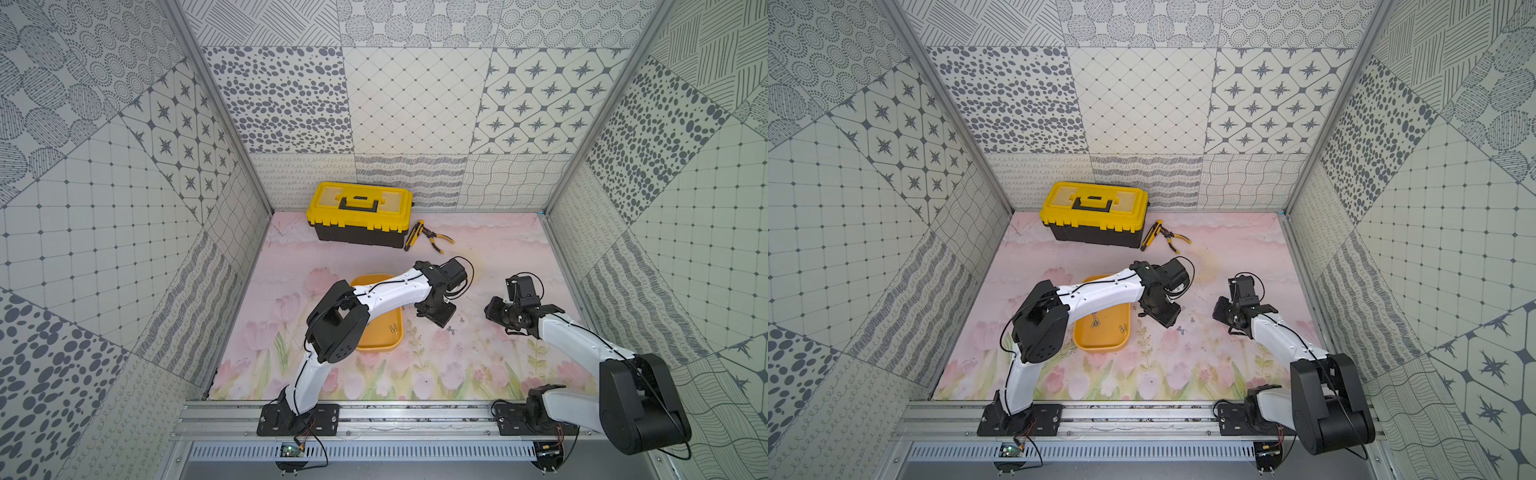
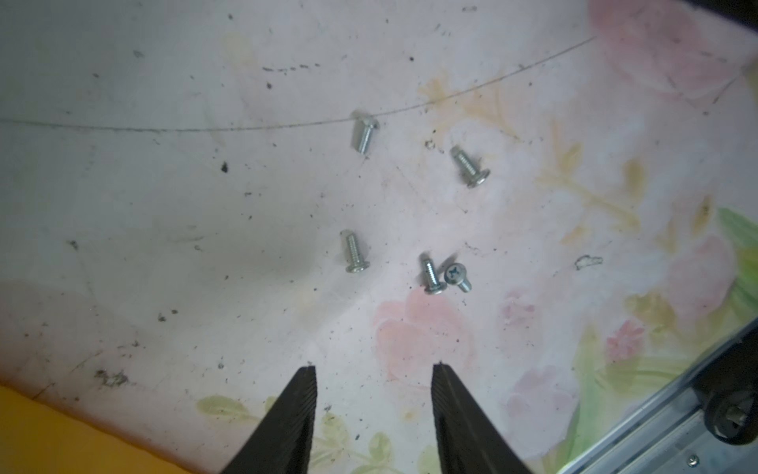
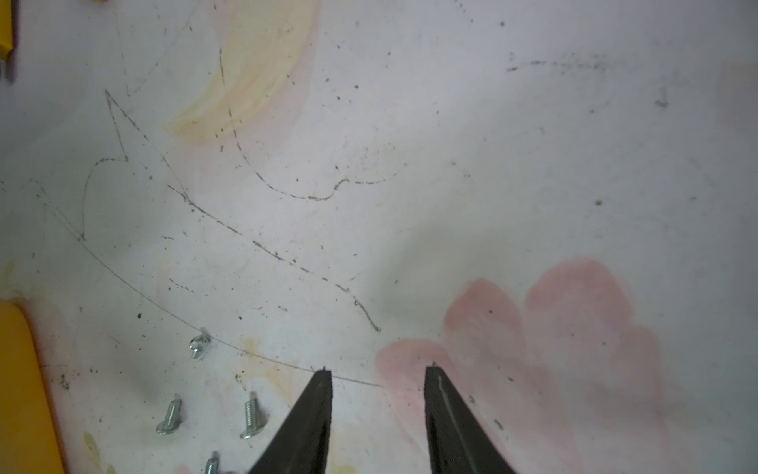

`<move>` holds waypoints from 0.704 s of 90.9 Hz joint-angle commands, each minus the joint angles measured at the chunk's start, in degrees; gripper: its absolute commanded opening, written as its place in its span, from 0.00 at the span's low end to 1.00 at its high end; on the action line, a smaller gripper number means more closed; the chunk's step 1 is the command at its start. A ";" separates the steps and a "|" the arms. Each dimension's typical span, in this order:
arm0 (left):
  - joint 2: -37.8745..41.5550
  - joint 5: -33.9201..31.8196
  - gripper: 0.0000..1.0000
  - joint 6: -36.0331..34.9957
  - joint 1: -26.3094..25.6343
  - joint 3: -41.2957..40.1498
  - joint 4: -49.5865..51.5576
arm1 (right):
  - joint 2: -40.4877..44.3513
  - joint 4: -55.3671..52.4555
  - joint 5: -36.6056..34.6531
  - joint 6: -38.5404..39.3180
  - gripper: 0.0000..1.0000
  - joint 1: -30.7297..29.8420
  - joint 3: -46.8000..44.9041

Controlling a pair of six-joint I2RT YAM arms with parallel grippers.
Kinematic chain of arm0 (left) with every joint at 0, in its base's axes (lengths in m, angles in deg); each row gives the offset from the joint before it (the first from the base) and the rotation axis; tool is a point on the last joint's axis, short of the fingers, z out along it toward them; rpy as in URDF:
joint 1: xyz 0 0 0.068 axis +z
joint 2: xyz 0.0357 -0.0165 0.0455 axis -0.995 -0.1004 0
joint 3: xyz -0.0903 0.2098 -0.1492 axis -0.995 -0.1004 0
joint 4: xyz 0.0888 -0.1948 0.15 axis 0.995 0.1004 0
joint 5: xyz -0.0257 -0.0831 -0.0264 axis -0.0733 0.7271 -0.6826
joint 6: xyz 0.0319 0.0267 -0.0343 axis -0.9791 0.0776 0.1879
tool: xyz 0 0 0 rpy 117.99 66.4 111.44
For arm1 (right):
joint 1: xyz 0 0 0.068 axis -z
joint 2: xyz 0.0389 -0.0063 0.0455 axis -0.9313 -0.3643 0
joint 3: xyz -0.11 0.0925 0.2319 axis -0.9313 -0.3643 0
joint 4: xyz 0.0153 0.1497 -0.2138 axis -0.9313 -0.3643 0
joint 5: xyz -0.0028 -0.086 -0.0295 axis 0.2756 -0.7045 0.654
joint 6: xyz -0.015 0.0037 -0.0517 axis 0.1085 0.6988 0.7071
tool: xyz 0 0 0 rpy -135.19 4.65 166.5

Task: Put the screws on the desktop into the storage box
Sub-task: Pick up the screw from the center of the board.

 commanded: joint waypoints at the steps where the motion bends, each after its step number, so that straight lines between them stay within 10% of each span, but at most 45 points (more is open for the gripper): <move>1: -3.87 -0.26 0.51 -6.69 -0.28 3.92 2.71 | -0.37 1.99 -0.01 -0.20 0.42 0.22 -0.02; 64: -13.10 -4.13 0.39 0.77 -1.63 12.35 7.85 | -0.97 2.00 0.18 -0.35 0.42 0.49 0.12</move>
